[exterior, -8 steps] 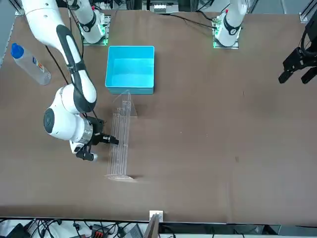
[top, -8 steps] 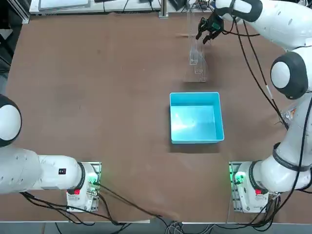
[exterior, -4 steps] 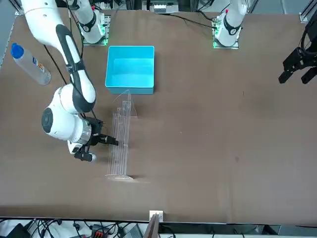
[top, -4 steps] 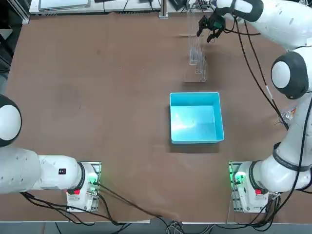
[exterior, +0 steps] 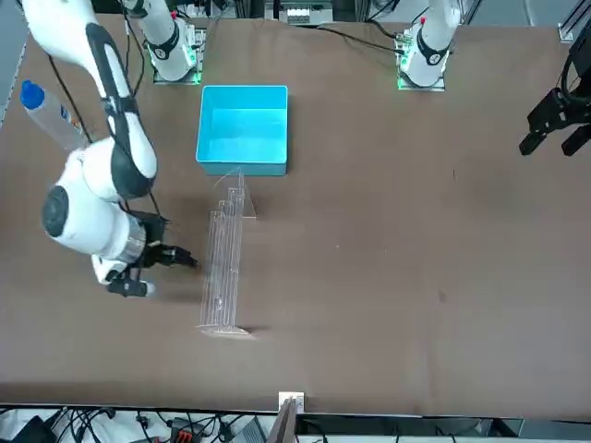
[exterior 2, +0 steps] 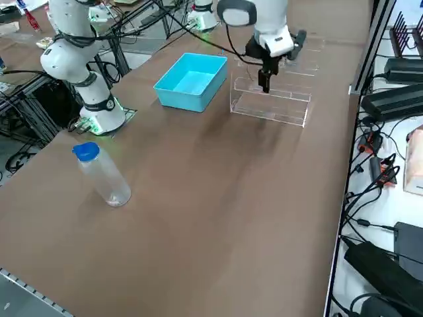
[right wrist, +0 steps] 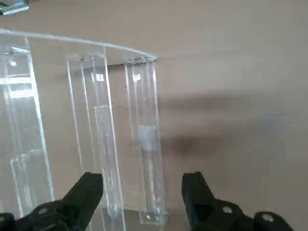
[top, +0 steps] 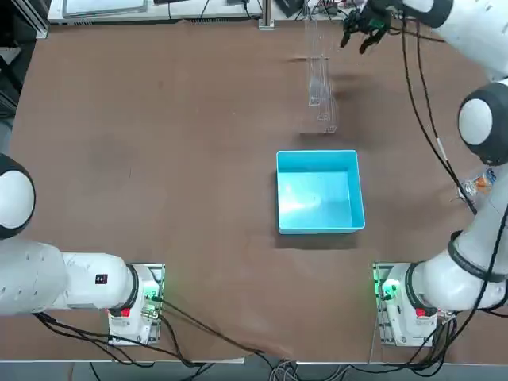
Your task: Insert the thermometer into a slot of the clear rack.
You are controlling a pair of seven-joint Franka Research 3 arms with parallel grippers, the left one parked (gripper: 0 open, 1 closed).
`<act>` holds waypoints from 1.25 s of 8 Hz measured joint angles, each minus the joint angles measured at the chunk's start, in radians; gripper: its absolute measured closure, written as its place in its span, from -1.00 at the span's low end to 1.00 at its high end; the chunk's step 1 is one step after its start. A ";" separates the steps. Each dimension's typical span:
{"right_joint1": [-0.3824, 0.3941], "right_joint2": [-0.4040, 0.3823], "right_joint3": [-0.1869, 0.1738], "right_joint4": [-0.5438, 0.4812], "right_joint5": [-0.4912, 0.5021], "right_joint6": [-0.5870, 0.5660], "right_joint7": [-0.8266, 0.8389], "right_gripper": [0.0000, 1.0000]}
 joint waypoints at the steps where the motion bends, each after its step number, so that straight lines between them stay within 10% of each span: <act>1: -0.013 -0.049 -0.003 0.003 -0.047 -0.040 0.000 -1.00; 10: -0.122 -0.438 -0.030 -0.004 -0.185 -0.526 -0.203 -1.00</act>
